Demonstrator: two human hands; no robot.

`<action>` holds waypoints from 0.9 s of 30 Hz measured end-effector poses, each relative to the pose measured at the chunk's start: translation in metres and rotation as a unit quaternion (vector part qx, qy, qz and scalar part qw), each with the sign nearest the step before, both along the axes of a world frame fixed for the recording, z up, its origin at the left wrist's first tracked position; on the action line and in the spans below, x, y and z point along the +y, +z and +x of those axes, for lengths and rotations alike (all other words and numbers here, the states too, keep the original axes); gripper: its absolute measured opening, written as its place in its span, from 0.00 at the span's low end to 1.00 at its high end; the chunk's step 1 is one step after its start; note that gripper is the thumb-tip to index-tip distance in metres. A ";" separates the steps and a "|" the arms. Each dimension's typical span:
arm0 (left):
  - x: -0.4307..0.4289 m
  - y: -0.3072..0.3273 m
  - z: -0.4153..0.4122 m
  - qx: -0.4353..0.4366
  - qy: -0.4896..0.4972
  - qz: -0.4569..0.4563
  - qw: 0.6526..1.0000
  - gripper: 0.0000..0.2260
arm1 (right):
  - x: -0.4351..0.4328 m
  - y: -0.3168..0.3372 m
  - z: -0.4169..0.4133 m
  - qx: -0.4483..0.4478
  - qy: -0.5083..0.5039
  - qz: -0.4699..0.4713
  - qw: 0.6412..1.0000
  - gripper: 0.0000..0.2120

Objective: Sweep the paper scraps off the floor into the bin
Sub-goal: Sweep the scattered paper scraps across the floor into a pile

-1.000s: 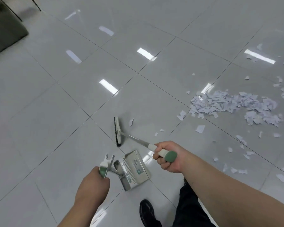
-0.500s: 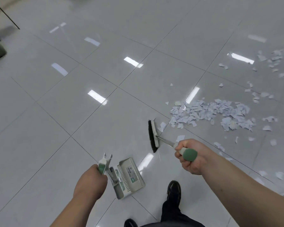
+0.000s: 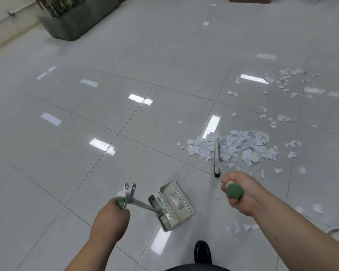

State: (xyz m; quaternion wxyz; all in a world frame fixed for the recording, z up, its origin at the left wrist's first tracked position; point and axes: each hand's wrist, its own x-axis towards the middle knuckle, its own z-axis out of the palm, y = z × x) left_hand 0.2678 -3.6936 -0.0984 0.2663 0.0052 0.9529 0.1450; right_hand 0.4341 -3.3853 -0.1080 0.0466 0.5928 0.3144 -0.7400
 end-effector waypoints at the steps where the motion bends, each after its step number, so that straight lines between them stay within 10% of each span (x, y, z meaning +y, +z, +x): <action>1: 0.006 0.001 -0.004 0.003 -0.003 0.002 1.000 0.09 | -0.001 0.002 0.000 0.010 0.002 -0.003 1.000 0.07; 16: 0.057 -0.001 -0.128 0.018 -0.062 0.014 0.998 0.06 | -0.008 -0.016 -0.141 0.109 0.013 -0.104 0.989 0.11; 27: 0.081 -0.016 -0.277 -0.012 -0.176 0.006 0.984 0.06 | 0.012 -0.030 -0.211 0.024 -0.175 -0.107 0.978 0.20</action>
